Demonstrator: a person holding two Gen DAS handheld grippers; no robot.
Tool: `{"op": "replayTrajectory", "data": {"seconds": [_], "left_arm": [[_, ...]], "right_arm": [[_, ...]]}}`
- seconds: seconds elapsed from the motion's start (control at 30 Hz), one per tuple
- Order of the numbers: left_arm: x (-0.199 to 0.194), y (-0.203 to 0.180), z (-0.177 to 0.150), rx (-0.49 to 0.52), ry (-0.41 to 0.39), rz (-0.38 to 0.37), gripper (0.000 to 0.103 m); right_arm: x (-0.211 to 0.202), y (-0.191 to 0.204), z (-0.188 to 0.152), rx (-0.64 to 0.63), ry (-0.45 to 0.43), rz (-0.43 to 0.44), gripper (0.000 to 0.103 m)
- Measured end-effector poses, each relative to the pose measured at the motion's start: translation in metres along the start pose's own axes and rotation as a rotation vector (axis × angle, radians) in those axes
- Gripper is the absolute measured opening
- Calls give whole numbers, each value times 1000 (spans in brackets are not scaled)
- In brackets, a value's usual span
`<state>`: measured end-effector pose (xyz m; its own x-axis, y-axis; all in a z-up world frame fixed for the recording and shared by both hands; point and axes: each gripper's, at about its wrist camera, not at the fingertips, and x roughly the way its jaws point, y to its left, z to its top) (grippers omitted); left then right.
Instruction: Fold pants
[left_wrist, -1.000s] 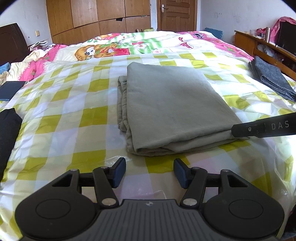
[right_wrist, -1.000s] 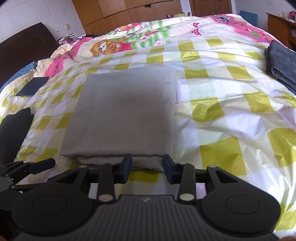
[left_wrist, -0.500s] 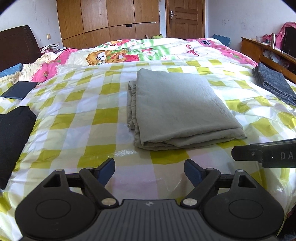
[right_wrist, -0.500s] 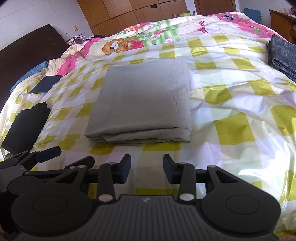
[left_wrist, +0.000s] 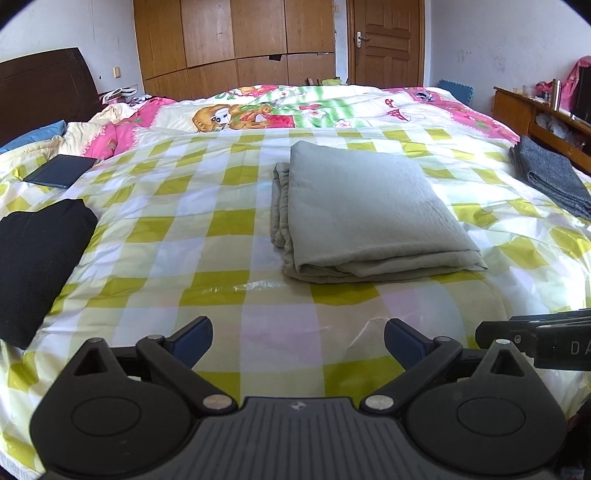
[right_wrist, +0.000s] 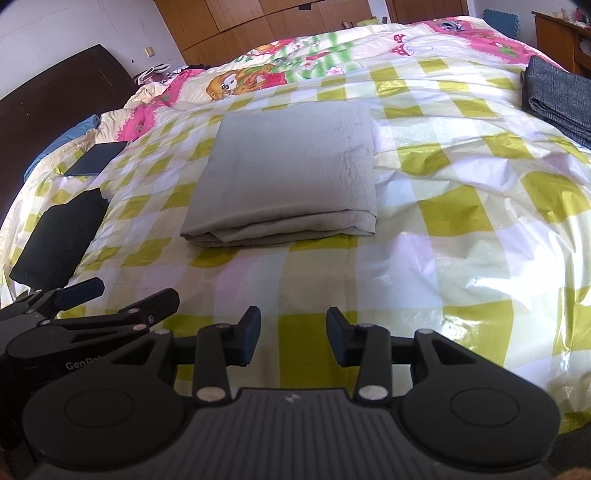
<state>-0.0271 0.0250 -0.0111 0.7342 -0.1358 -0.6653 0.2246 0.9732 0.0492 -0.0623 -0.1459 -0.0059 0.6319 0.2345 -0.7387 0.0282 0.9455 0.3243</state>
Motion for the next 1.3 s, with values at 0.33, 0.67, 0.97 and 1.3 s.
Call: {"op": "replayTrajectory", "data": {"seconds": [0.33, 0.67, 0.97, 1.3], "left_arm": [[-14, -10, -6, 21, 8, 6, 103], [-19, -14, -12, 27, 38, 26, 103], [-20, -19, -18, 43, 72, 19, 103], [-24, -18, -25, 29, 97, 7, 103]], "right_arm": [[-8, 5, -13, -11, 8, -5, 41], [-11, 5, -18, 0, 20, -8, 41], [-14, 1, -27, 17, 47, -15, 41], [-18, 2, -34, 14, 65, -19, 45]]}}
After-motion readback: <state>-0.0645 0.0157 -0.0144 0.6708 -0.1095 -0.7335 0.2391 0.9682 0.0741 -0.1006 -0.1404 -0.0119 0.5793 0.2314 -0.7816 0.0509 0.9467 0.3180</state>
